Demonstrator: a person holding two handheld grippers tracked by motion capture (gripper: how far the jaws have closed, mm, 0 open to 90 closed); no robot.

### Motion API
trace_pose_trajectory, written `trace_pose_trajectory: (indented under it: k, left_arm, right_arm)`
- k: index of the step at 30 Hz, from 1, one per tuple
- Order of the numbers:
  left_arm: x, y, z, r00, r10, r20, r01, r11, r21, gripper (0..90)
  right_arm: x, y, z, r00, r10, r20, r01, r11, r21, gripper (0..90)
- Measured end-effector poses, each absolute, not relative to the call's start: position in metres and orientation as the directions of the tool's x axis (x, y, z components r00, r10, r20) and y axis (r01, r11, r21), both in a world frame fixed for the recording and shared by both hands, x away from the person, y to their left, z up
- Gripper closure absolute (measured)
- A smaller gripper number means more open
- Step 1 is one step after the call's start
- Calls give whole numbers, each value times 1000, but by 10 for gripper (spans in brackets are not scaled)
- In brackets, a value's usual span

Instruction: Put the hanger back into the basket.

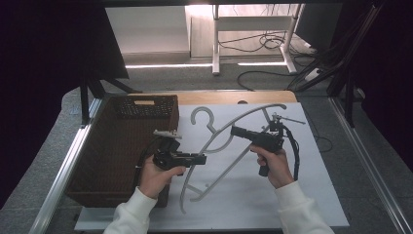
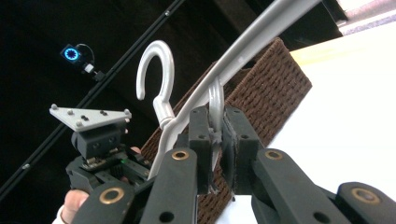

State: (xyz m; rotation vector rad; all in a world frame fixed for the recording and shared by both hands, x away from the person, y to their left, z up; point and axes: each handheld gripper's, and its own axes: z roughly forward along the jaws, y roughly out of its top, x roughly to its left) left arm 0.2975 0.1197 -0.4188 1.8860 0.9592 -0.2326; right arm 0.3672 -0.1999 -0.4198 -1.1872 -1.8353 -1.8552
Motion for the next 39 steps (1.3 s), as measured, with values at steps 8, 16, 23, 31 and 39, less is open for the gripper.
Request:
trace_pose_trajectory:
  k: [8,16,23,31,39]
  left_arm:
    - [299,134,-414,655,526,-542,700,-154,697,808]
    - [299,146,-408,638,557,-531,690,-108,716,808]
    - [300,164,-405,615,583,-531,688,-68,722,808]
    - [297,183,-395,606,605,-517,670,-37,742,807]
    - [292,203,-385,593,622,-511,651,2,759,806]
  right_arm:
    - [368,-197,-423,-630,339,699,701,-140,700,753]
    - [365,-193,-422,-655,319,685,697,-96,711,596]
    - [353,-194,-415,-691,349,633,669,-21,743,536]
    - [335,-203,-399,-753,384,534,593,45,804,498]
    - [331,-227,-411,-732,461,501,596,77,800,487]
